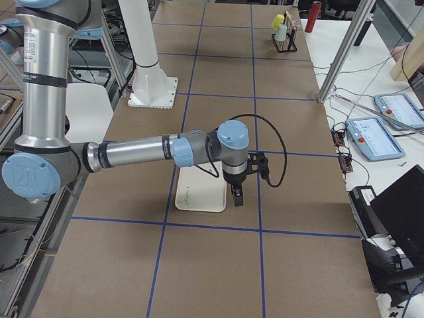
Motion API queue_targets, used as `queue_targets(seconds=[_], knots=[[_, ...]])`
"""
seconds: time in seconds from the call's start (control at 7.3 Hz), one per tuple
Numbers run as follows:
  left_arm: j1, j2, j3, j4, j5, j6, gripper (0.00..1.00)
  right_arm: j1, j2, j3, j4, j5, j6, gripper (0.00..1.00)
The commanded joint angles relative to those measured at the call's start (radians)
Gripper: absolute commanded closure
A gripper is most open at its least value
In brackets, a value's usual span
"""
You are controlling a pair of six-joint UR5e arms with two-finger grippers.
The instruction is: Left arm grabs green cup and hands to right arm on tray
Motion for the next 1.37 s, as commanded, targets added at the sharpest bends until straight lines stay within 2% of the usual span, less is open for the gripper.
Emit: queue_targets(seconds=[0.0,0.82,1.23], knots=[[0.001,0.001,0.003,-0.025,-0.001,0.003,0.00,0.000,0.000,-0.003,-0.001,0.005,-0.002,0.00],[0.001,0.015,-0.006,-0.041,-0.046,0.007,0.00,0.000,-0.009,-0.003,-0.001,0.009,-0.006,0.00],[0.006,-0.008,-0.007,-0.056,-0.047,-0.005,0.00,0.000,-0.009,-0.003,-0.001,0.066,-0.008,0.00]])
